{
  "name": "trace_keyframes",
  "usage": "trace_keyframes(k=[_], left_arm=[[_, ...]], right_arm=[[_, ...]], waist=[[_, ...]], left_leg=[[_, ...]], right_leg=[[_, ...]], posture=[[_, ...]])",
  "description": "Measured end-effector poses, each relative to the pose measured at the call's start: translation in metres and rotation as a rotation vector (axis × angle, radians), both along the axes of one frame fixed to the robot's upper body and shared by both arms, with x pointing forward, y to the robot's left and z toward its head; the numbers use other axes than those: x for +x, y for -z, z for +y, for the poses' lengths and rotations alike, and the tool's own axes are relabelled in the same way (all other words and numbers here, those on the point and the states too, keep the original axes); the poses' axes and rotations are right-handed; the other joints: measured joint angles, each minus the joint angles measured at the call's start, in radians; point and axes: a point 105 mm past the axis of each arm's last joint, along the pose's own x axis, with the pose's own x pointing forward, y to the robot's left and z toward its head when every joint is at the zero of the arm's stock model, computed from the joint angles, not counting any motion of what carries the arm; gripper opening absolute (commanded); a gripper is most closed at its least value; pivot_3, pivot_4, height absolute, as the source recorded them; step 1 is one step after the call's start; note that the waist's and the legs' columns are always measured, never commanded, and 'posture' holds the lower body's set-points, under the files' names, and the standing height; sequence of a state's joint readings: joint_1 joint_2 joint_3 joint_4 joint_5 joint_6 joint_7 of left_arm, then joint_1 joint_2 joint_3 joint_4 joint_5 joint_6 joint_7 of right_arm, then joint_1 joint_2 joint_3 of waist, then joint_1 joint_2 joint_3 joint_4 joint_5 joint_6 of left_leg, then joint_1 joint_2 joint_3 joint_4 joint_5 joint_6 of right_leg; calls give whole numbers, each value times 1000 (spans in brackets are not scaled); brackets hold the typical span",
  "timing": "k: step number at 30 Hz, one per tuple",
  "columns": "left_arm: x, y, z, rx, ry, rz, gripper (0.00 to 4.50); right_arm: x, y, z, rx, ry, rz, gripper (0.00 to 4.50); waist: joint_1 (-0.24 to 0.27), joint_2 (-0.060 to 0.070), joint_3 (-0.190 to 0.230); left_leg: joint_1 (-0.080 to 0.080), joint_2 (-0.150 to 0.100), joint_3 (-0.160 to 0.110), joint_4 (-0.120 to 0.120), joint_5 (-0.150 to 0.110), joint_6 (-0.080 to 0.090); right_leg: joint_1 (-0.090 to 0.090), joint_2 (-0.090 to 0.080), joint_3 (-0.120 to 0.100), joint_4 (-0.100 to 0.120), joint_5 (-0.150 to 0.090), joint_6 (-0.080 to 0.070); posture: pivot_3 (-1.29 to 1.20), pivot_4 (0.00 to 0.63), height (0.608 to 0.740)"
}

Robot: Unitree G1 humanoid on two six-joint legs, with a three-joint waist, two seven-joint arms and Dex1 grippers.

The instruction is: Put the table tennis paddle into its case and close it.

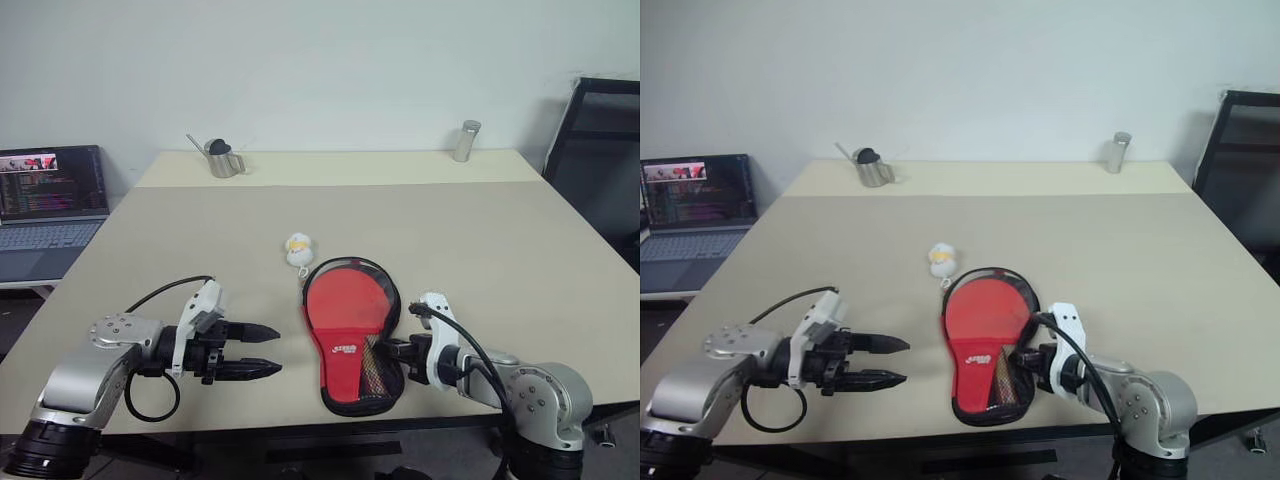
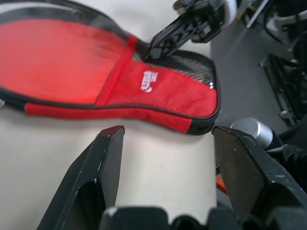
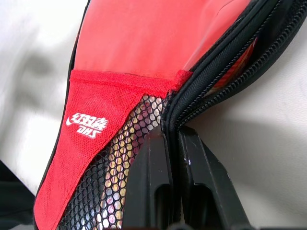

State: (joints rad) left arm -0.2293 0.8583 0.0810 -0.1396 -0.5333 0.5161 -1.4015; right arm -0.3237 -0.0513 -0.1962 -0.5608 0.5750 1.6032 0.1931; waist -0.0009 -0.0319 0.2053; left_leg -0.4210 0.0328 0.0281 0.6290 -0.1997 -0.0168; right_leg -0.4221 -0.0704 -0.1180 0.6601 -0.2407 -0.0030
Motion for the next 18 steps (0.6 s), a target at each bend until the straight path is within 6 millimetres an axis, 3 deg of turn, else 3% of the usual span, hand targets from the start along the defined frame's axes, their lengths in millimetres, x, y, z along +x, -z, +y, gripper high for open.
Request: trace_keyframes(k=[11, 12, 18], left_arm=[[0, -2, -1, 2, 3, -26, 3170], [1, -2, -1, 2, 2, -30, 3170], [0, -1, -1, 3, -1, -29, 3170]], right_arm=[[-1, 0, 0, -14, -1, 0, 26], [0, 0, 1, -13, 3, 1, 608], [-3, 2, -1, -23, 16, 1, 2433]], waist=[[0, 0, 0], [0, 0, 0], [0, 0, 0]], left_leg=[[0, 0, 0, 0, 0, 0], [0, 0, 0, 0, 0, 0], [0, 0, 0, 0, 0, 0]], right_leg=[[0, 0, 0, 0, 0, 0], [0, 0, 0, 0, 0, 0], [0, 0, 0, 0, 0, 0]], posture=[[0, 150, 740], [0, 150, 740], [0, 150, 740]])
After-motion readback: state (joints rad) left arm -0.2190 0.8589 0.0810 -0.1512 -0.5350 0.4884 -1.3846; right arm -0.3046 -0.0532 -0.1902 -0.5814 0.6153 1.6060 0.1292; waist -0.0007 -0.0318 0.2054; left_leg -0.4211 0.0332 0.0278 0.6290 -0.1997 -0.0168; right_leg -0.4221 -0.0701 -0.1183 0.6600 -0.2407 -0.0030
